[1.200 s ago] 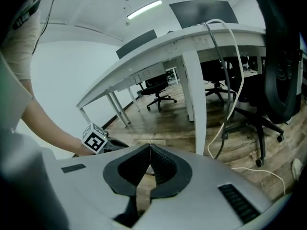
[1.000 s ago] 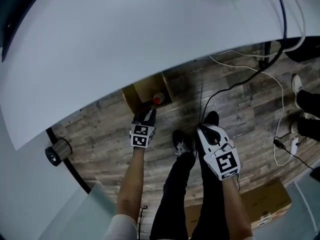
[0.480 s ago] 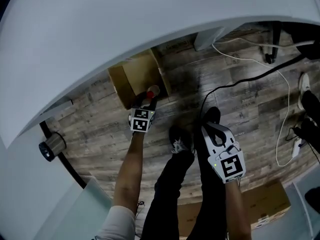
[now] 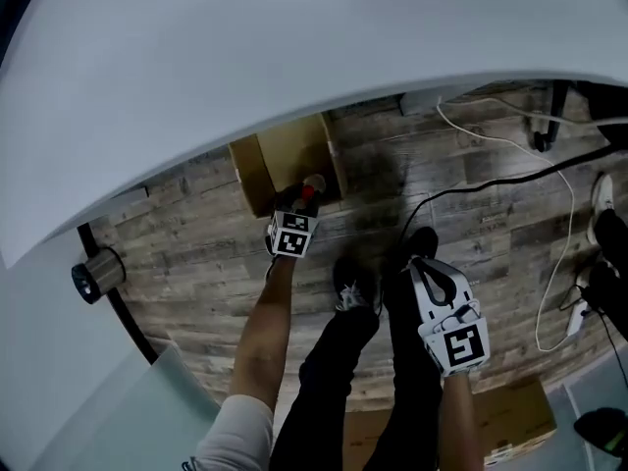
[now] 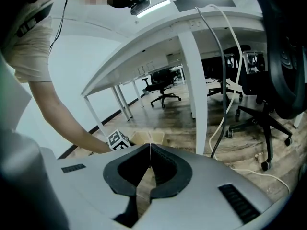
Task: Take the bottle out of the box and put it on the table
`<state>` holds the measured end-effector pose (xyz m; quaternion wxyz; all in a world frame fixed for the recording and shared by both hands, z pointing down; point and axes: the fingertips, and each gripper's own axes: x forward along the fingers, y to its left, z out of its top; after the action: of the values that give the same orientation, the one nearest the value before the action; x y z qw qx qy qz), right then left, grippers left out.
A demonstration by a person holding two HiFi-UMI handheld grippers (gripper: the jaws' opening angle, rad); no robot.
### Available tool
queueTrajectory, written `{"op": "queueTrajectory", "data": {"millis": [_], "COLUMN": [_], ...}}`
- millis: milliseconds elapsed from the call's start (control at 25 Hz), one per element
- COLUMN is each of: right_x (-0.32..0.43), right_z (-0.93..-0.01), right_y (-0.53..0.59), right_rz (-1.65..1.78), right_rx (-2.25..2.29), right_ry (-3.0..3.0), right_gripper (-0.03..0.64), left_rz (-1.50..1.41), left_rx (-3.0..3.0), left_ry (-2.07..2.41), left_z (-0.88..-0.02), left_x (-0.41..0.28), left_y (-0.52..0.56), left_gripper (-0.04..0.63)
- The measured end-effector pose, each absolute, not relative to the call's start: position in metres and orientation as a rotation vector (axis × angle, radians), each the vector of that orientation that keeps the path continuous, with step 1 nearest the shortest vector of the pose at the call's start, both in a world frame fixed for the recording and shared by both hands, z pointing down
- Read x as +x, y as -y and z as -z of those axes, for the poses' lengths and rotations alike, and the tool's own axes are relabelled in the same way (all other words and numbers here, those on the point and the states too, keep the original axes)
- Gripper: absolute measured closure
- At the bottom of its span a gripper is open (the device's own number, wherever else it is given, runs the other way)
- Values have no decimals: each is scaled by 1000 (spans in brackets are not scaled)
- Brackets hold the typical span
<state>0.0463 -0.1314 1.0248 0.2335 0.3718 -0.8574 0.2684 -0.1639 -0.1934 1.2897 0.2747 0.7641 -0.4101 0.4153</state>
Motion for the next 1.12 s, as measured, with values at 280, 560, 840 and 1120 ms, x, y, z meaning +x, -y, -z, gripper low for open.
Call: {"op": "queueTrajectory", "data": {"millis": [280, 560, 840, 1120], "right_x": [52, 42, 32, 26], "right_z": [-1008, -942, -855, -765], "right_y": [126, 140, 132, 146], "right_rz": [-727, -696, -684, -557], "right_rx": [1003, 1066, 1039, 1114], "right_ry": [2333, 2445, 2417, 2467], "right_gripper": [577, 577, 577, 578], "left_rz": [-1092, -1039, -1046, -931], "left_rx": [2092, 2186, 2295, 2451], "left_ry": [1122, 1119, 1095, 1109], "left_z": [-1257, -1154, -1031, -874], "left_x": [-161, -155, -146, -126], "left_y": [189, 211, 206, 206], "left_gripper": [434, 434, 434, 434]}}
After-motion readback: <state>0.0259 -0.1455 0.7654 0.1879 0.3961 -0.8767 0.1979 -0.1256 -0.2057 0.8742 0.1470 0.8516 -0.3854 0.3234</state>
